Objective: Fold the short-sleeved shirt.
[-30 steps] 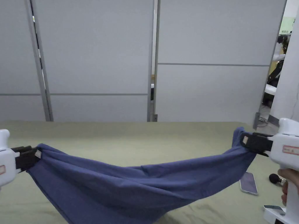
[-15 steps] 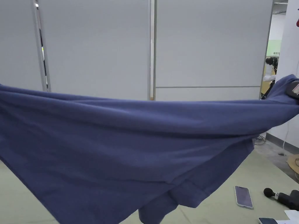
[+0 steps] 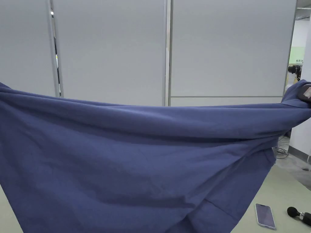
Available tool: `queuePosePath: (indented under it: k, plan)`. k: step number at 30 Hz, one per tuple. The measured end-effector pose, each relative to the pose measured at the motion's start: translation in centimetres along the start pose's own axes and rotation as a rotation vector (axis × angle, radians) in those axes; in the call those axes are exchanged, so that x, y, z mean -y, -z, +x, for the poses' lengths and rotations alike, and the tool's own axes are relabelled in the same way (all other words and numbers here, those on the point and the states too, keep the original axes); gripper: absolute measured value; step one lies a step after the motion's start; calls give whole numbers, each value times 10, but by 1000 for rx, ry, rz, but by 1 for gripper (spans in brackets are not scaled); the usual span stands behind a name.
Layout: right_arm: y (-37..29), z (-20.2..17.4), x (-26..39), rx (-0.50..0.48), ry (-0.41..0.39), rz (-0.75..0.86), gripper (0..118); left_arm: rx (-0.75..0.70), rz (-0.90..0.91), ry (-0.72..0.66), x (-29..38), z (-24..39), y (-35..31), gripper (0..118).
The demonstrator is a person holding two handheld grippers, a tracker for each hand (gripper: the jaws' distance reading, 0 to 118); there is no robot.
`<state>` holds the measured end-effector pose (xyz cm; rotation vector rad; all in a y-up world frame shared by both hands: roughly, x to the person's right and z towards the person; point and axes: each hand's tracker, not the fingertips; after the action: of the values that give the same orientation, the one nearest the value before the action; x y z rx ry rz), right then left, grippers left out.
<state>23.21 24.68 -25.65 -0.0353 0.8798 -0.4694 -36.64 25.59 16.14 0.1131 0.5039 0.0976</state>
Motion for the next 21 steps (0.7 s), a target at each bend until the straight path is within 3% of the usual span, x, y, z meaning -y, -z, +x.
queuePosePath:
  k: [3,9,16,21]
  plan:
    - [50,14,9,25,14,-49,16,-27,-53,13,18,-1,49,7]
    - [173,51,32,106,-40,-113,16,-62,-157,54,58,-37,195,7]
    - [328,101,61,188,-52,-129,16,-83,-244,80,103,-17,352,7]
    - [424,141,86,254,-61,-151,16,-101,-238,13,136,-16,450,7]
